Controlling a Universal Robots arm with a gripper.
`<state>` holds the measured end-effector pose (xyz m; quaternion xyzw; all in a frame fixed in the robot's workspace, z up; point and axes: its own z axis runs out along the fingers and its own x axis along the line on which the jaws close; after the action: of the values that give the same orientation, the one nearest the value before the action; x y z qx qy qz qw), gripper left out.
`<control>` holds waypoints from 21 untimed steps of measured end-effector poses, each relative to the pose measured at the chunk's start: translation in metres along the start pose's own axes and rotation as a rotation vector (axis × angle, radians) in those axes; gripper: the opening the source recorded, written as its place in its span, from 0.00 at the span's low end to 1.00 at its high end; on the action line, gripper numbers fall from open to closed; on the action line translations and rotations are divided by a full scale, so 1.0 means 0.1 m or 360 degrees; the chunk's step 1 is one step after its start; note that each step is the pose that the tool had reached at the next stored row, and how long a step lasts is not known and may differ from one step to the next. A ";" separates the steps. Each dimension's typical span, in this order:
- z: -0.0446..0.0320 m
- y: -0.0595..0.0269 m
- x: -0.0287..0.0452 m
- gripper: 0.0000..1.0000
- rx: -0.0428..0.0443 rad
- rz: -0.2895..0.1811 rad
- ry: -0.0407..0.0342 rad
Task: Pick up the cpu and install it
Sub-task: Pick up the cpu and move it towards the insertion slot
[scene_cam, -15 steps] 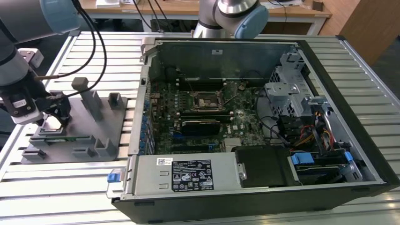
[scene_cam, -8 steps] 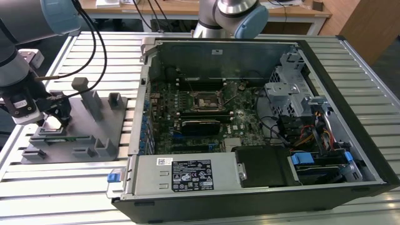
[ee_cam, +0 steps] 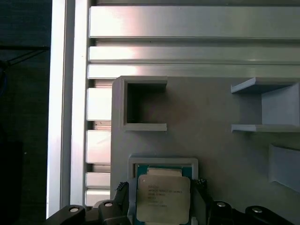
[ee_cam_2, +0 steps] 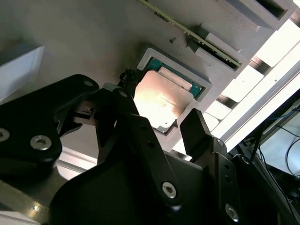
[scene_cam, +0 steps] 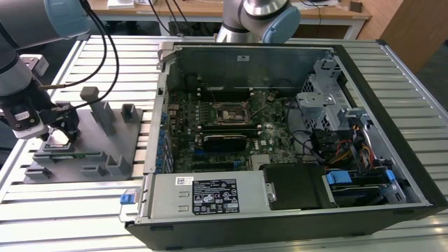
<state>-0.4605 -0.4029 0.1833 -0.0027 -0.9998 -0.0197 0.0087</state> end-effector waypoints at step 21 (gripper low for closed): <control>0.032 0.003 -0.002 0.55 0.0006 0.0000 0.0000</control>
<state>-0.4604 -0.4025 0.1801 -0.0028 -0.9998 -0.0178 0.0086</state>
